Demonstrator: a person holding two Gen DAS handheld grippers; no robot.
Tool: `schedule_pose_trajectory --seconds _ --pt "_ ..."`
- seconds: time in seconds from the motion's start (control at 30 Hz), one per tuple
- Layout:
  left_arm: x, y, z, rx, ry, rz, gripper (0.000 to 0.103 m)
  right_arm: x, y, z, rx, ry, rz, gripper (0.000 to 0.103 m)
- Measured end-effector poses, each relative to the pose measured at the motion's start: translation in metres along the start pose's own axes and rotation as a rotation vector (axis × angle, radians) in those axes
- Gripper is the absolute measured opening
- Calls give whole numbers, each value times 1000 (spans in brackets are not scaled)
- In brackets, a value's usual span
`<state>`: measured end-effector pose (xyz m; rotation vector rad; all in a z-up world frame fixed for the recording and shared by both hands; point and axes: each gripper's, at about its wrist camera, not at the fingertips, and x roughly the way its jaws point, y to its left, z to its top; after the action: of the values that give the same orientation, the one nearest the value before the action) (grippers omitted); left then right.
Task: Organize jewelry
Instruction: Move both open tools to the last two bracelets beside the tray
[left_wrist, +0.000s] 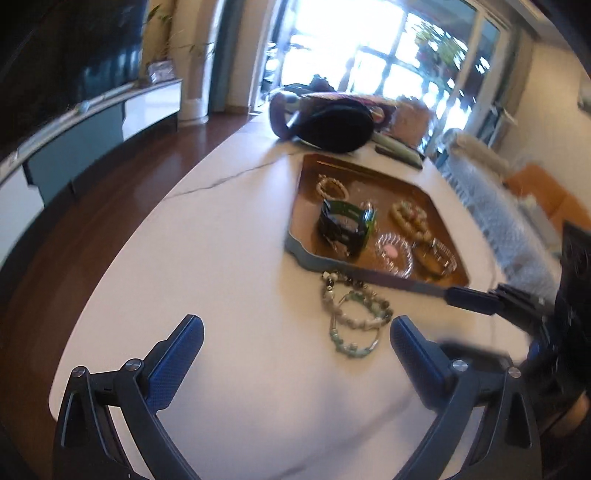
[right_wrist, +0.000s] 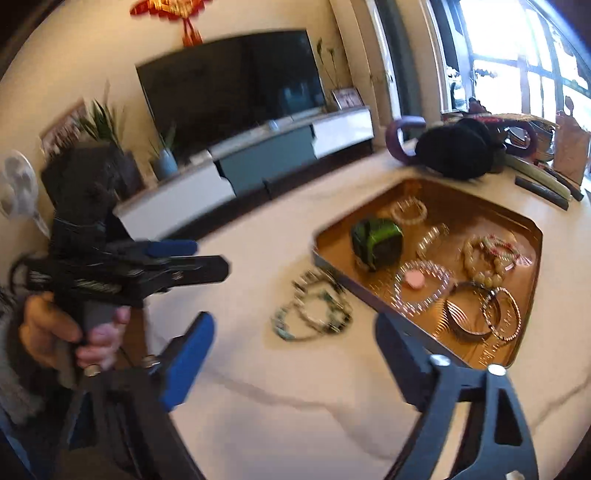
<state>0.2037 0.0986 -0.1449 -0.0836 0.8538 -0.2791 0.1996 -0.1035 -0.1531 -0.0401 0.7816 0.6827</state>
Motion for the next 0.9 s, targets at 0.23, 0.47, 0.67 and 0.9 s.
schedule_pose_trajectory --seconds 0.23,0.47,0.67,0.9 --pt "32 -19 -6 65 119 -86 49 32 -25 -4 79 42 -44 33" --pt "49 -34 -9 154 100 -21 25 47 -14 3 7 78 -115 15" --pt "53 -32 -10 161 118 7 15 52 -10 0 -45 135 -180 7" --pt "47 -22 -13 142 126 52 15 33 -20 -11 1 171 -193 7"
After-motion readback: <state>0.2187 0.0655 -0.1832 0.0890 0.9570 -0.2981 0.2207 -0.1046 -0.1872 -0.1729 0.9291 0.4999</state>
